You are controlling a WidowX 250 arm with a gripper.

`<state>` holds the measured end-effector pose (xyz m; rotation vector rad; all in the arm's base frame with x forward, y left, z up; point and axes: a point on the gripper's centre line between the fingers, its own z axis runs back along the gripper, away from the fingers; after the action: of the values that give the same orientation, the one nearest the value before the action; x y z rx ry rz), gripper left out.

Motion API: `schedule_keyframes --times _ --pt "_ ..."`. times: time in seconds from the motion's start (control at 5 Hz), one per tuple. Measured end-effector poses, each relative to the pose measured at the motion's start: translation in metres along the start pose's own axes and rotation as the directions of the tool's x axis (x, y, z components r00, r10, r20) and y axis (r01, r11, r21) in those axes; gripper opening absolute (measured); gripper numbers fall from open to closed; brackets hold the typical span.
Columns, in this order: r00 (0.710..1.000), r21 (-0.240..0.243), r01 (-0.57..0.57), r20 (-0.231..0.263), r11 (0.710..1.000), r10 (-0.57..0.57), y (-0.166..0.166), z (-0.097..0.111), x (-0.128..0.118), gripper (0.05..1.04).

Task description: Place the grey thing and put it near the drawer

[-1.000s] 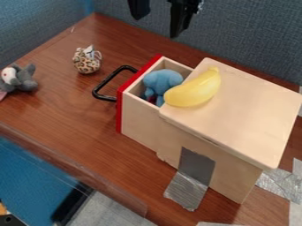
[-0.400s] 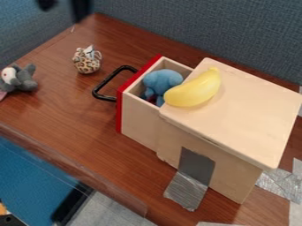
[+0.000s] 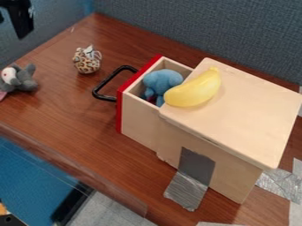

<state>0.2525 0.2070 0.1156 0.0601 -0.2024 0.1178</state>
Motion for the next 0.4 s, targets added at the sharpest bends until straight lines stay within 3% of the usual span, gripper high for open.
schedule_keyframes --times 0.2,0.4 --pt "0.999 0.033 0.014 -0.049 0.999 -0.012 0.010 -0.034 -0.006 0.999" --pt "0.995 0.067 0.035 -0.095 0.997 -0.029 0.021 -0.055 -0.014 0.999"
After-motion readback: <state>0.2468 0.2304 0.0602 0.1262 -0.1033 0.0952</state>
